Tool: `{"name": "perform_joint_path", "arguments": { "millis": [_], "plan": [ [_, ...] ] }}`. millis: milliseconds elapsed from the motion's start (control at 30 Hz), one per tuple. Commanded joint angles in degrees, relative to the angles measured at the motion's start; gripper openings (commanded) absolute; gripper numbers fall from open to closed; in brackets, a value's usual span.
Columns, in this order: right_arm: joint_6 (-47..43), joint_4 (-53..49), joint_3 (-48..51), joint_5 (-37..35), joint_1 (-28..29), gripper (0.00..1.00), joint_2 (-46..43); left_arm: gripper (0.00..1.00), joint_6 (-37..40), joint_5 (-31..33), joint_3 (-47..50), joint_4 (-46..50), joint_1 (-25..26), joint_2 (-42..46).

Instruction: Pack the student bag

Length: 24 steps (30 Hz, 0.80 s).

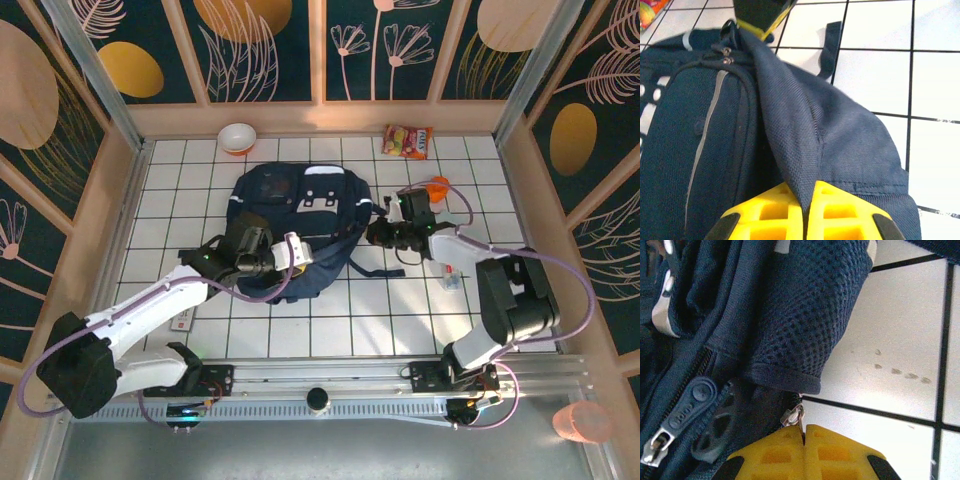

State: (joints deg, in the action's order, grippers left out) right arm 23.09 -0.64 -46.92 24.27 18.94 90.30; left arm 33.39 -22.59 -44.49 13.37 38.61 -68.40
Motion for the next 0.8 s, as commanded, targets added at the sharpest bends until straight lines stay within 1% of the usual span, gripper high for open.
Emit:
{"name": "perform_joint_path", "arguments": {
  "millis": [0,67,167,200,233,267,300,367,433,500,667,767],
  "plan": [
    [1.5,8.2,-4.3,-7.7,-3.5,0.00,5.3,0.00,1.7,-12.1,-2.8,5.9,-0.3,3.5],
    [1.2,8.6,-6.2,-7.9,-3.7,0.00,7.3,0.00,2.2,-13.3,-2.9,7.1,-0.2,3.9],
    [0.4,8.5,-7.5,-7.5,-3.6,0.00,7.8,0.00,2.4,-11.7,-2.1,7.6,-0.3,4.3],
    [0.2,8.3,-7.4,-7.2,-3.6,0.10,7.2,0.07,1.8,-10.2,-1.9,7.3,-0.2,4.5],
    [-0.2,7.8,-7.1,-7.2,-3.6,0.24,6.4,0.21,0.8,-8.7,-1.7,6.4,-0.3,4.8],
    [-0.6,7.2,-6.4,-7.4,-3.4,0.35,4.9,0.38,-0.4,-7.1,-1.4,5.3,-0.2,5.4],
    [-0.8,6.6,-5.2,-7.7,-3.3,0.44,3.2,0.51,-1.5,-5.0,-1.2,4.1,-0.3,6.3],
    [-0.9,5.7,-2.3,-8.3,-3.4,0.54,-1.2,0.60,-2.9,-0.4,-0.2,1.8,-0.2,8.0],
    [-0.4,5.1,1.2,-8.3,-3.3,0.56,-6.2,0.64,-2.7,4.2,0.6,0.8,-0.4,9.1],
    [0.2,5.1,4.4,-7.3,-3.3,0.56,-11.5,0.67,-1.5,7.1,1.1,0.9,-0.7,8.9],
    [1.7,4.7,8.3,-5.8,-2.2,0.56,-20.3,0.80,5.1,9.2,0.5,4.3,-0.7,3.0],
    [2.1,4.2,9.0,-6.0,-0.4,0.56,-22.5,0.85,6.4,11.2,0.7,2.3,-0.7,-0.8]
  ]
}}
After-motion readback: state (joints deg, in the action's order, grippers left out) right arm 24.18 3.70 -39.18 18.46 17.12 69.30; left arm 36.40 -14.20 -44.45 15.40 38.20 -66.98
